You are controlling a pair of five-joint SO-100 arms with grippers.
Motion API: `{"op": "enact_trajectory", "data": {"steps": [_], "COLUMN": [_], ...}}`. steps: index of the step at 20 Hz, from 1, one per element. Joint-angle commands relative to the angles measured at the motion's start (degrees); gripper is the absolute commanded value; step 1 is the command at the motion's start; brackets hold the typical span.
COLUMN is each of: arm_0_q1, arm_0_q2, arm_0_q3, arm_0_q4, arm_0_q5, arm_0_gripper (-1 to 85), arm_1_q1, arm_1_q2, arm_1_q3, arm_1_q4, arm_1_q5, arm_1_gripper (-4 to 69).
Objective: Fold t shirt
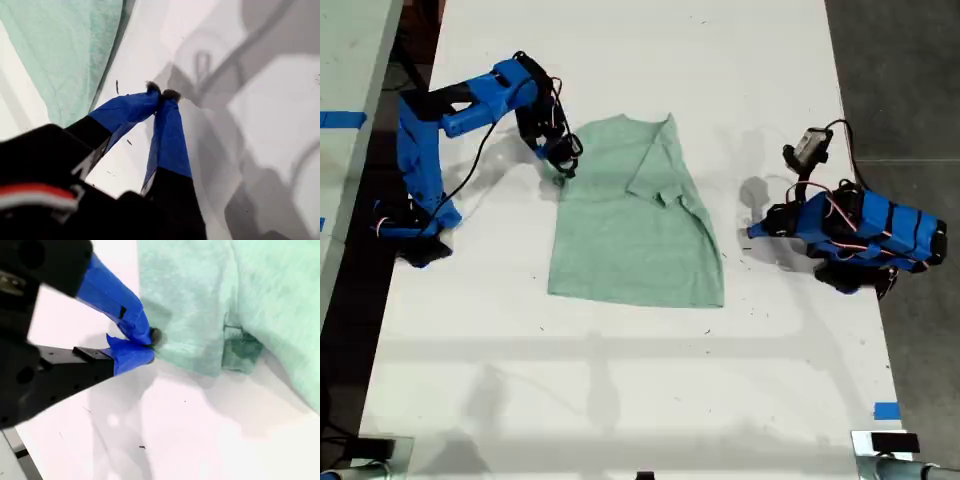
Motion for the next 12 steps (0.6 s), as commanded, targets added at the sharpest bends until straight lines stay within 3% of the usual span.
{"op": "enact_trajectory", "data": {"steps": [1,5,8,9,10,12], "arm_0_q1": [3.8,10.5,7.5,4.0,0.4,-4.0], "arm_0_q2": [9.2,8.3,9.1,10.5,11.4,12.0], "arm_0_q3": [-6.2,-19.6,-12.5,-6.5,-0.4,9.1], "arm_0_q4": [0.6,0.4,0.8,0.8,0.7,-1.9], "arm_0_q5": [-1.8,1.2,-0.9,-1.7,-2.0,0.1], "arm_0_gripper": [-0.2,-0.2,1.7,12.8,18.8,22.0], "arm_1_q1": [-0.4,-0.4,-0.5,-0.5,-0.5,-0.6], "arm_1_q2": [0.4,0.4,0.4,0.4,0.4,0.4], "arm_1_q3": [1.5,1.5,1.5,1.5,1.5,1.5], "arm_1_q4": [-1.1,-1.1,-1.1,-1.1,-1.1,-1.1], "arm_1_q5": [0.3,0.3,0.3,0.3,0.3,0.2], "arm_1_gripper": [1.5,1.5,1.5,1.5,1.5,1.5]}}
